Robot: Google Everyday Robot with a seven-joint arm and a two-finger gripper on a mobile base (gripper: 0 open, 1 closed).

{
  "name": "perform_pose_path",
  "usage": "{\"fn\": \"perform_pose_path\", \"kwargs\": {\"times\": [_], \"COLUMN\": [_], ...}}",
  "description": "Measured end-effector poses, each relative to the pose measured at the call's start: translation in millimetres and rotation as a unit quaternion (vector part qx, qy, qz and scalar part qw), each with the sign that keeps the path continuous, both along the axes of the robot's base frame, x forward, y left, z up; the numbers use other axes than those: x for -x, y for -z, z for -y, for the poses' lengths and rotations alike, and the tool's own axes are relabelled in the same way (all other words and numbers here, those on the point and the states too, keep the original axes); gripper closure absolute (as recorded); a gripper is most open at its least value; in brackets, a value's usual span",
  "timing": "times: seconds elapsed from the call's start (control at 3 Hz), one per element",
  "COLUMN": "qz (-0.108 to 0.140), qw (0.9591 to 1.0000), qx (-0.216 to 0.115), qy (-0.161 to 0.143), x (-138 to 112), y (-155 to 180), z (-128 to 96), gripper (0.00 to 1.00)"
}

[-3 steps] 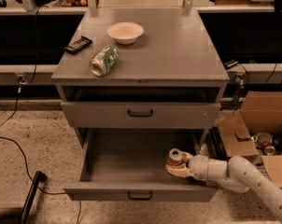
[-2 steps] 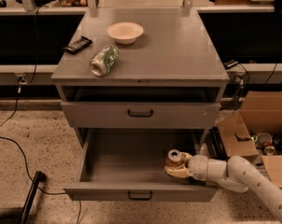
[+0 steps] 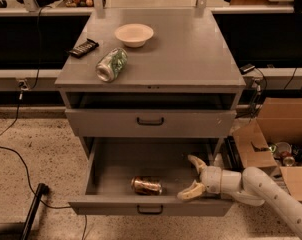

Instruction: Place orange can into middle drawer

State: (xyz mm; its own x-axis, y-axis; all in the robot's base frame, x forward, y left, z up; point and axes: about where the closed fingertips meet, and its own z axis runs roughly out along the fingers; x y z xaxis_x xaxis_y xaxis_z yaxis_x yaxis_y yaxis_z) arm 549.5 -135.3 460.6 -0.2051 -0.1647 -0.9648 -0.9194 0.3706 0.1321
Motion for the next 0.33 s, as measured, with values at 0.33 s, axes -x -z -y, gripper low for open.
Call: {"fn": "perform_pose_path", "kwargs": {"times": [0.33], "qz": [0.000], "qw": [1.0000], "qx": [0.000], "qy": [0.000], "x": [0.0], "y": [0.0], "z": [0.0], "gripper": [0.00]}}
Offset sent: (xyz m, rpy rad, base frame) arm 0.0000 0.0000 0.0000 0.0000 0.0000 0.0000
